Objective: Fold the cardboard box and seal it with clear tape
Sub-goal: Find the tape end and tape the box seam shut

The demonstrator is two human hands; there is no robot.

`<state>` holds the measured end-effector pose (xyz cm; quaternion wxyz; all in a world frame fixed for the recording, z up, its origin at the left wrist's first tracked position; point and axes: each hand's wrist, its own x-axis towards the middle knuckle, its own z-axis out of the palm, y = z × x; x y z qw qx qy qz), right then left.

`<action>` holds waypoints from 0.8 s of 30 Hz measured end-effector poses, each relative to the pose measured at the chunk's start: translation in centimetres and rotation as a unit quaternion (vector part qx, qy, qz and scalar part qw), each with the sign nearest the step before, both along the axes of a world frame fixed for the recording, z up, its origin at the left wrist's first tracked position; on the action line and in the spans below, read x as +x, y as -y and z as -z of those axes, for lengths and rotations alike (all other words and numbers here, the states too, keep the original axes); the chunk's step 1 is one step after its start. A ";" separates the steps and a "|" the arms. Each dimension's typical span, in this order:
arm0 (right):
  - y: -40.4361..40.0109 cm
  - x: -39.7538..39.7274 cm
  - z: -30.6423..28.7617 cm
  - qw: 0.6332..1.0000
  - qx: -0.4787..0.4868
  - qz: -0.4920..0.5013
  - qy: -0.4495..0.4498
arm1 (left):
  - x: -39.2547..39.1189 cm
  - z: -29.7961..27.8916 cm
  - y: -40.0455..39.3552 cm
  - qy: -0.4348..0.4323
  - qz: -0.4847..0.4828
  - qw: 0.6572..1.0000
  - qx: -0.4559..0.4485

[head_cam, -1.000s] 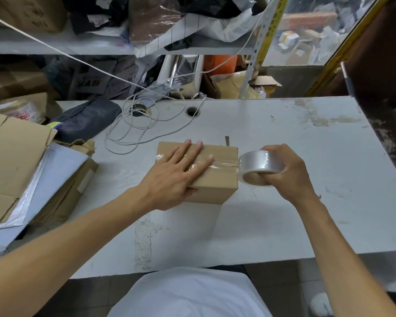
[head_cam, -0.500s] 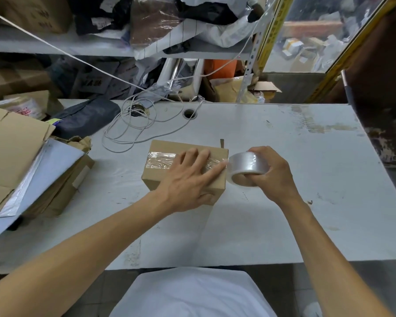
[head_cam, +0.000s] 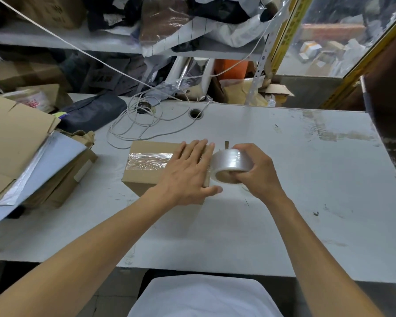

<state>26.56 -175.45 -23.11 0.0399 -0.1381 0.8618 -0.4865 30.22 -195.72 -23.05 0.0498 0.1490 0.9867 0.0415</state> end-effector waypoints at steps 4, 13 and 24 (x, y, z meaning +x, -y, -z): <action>-0.5 -1.0 -0.2 0.999 0.005 -0.052 0.005 | -0.2 0.1 0.0 0.012 -0.026 1.000 -0.005; -1.6 -1.9 0.9 0.994 -0.073 -0.061 0.058 | -0.2 0.3 -0.3 -0.025 -0.039 0.999 -0.019; -0.2 -1.5 6.4 0.993 -0.007 -0.073 0.089 | -0.1 0.2 -0.3 -0.018 -0.050 0.998 -0.028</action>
